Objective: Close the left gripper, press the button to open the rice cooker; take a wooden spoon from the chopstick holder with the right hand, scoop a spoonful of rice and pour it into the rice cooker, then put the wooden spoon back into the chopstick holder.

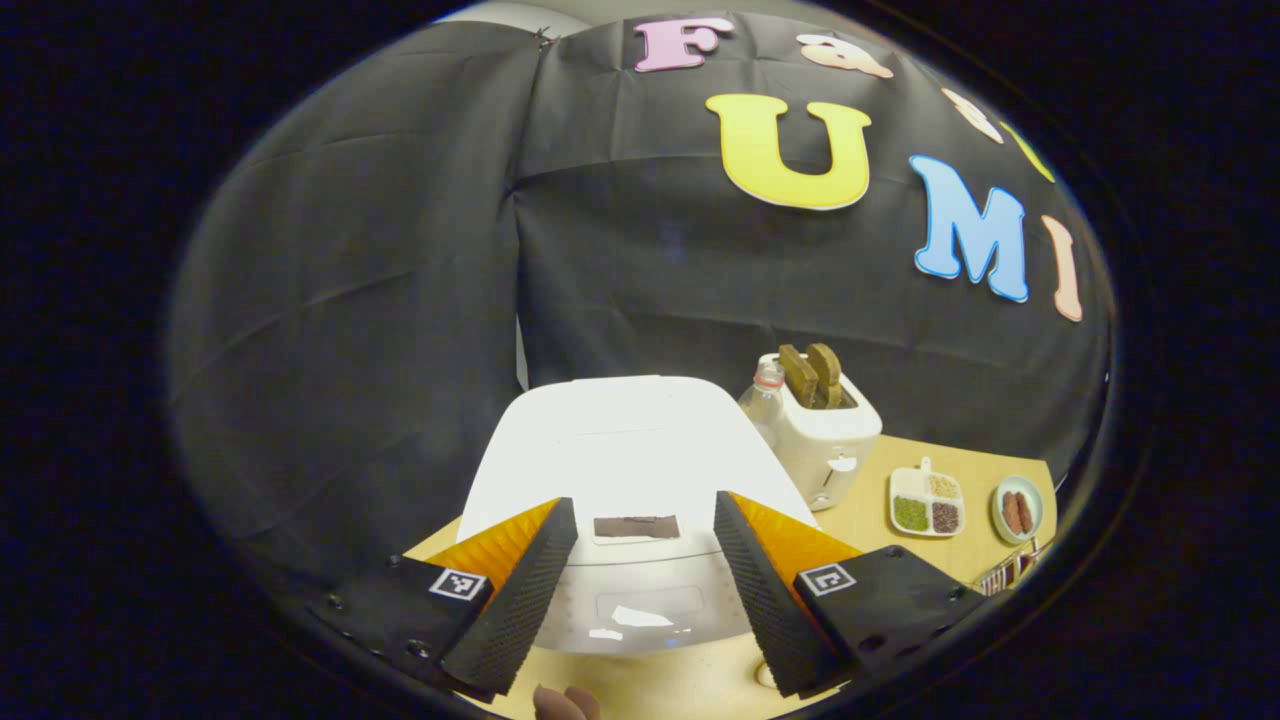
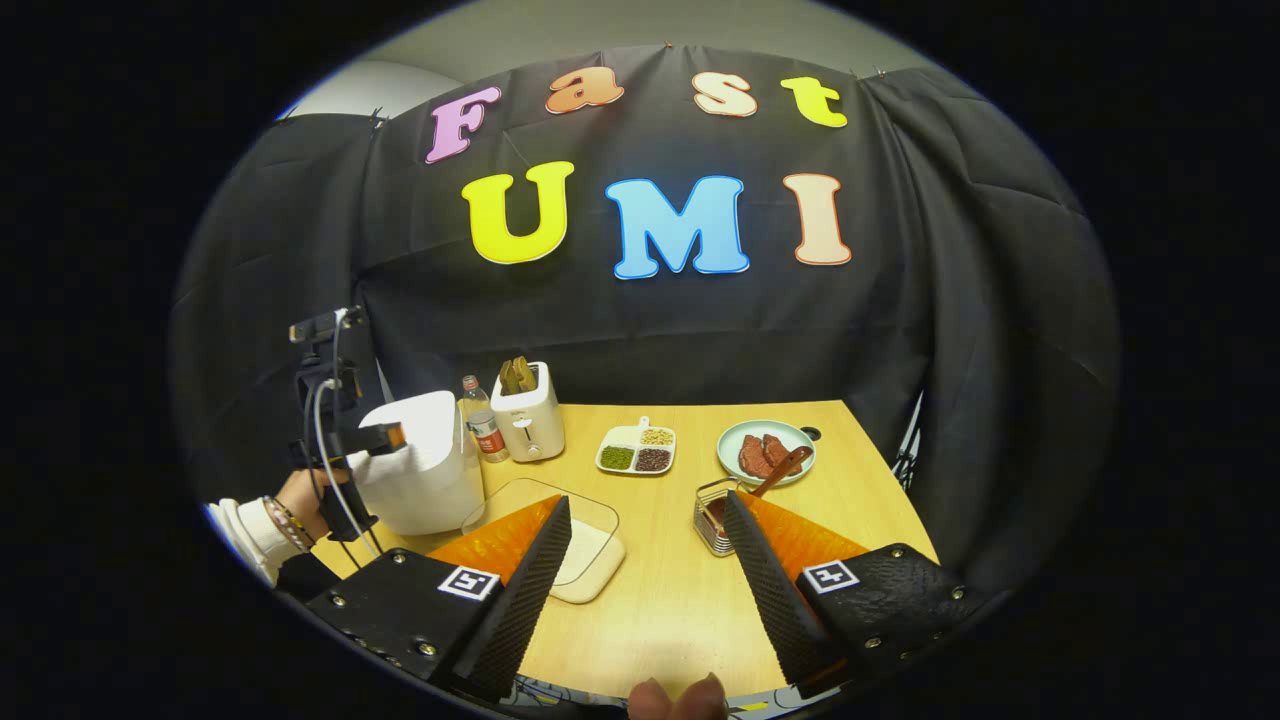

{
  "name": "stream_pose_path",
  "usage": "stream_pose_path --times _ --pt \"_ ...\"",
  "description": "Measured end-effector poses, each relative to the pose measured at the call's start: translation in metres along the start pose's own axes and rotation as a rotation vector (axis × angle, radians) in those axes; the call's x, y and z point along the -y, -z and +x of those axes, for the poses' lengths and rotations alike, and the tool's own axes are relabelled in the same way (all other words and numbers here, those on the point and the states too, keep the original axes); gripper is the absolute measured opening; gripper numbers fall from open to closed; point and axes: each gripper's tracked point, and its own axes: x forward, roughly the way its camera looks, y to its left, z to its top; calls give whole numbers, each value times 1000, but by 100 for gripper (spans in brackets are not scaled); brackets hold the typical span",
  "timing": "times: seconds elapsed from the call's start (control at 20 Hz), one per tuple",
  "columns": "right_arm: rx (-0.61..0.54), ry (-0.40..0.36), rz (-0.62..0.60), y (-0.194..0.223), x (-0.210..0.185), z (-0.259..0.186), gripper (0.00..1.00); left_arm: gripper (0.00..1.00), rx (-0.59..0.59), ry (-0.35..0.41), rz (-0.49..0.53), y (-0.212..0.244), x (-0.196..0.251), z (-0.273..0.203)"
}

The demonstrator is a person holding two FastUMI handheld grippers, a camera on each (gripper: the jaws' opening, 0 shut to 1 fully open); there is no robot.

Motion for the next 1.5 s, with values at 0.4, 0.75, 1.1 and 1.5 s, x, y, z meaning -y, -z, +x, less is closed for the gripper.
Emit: stream_pose_path --times 0.4,0.75,1.1,1.5 --pt "87 -5 37 -22 76 -6 94 100 136 134 -47 -47 68 -140" --pt "168 -55 58 -44 192 -28 94 94 315 186 14 -69 187 -311" --pt "258 11 151 -103 268 -54 94 95 409 340 83 -85 280 -443" --pt "463 -69 13 -188 167 -103 94 97 509 377 -13 -143 228 -497"
